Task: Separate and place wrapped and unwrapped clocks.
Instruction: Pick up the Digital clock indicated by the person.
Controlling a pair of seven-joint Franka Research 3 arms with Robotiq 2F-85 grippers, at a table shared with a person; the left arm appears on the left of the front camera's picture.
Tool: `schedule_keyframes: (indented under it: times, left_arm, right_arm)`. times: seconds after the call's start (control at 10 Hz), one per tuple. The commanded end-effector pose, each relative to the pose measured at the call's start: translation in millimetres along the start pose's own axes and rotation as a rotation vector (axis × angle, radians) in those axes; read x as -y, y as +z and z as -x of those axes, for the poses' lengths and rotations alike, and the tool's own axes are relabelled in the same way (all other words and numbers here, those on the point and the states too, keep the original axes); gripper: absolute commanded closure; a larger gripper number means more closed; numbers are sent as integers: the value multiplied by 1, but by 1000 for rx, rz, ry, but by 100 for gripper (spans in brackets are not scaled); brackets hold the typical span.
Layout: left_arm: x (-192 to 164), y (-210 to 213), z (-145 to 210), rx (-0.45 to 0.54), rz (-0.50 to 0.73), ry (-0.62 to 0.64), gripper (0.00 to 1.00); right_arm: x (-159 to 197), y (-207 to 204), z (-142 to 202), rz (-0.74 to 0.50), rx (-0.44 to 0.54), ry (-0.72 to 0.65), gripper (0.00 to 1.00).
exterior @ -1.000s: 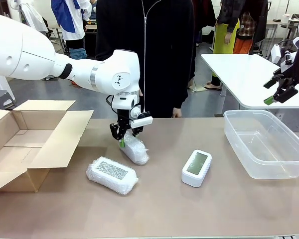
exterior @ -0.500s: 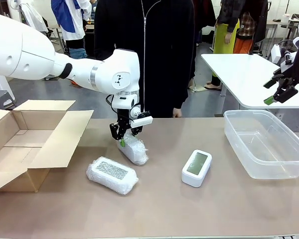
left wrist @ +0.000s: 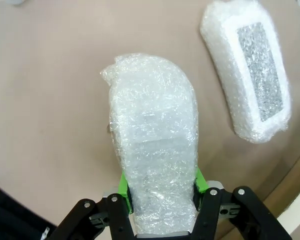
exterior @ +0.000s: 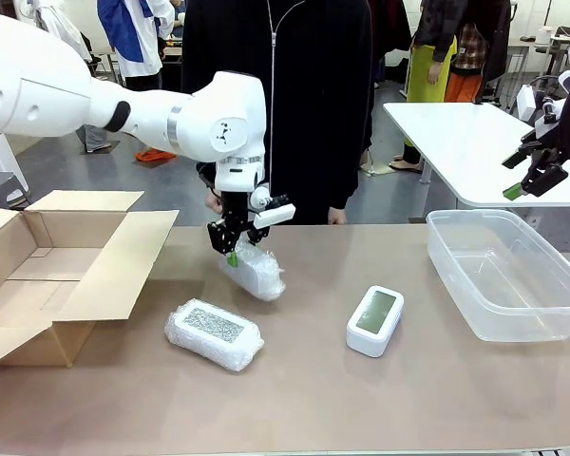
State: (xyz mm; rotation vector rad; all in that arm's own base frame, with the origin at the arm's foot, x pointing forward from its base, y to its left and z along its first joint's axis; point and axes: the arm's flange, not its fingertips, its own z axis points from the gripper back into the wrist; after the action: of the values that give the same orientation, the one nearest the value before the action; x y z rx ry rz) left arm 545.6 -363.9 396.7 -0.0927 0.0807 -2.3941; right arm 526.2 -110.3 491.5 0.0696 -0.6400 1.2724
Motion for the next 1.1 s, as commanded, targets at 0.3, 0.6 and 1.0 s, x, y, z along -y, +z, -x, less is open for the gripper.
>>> schedule_keyframes:
  times: [0.3, 0.6, 1.0]
  left_arm:
    - [7, 50, -10, -66, 10, 99, 100]
    - [11, 75, -14, -89, -8, 215, 88]
    - [18, 89, -16, -81, -24, 235, 100]
  right_arm:
    - [-1, 0, 1, -3, 0, 4, 0]
    - [-1, 0, 1, -3, 0, 4, 0]
    - [-1, 0, 1, -3, 0, 4, 0]
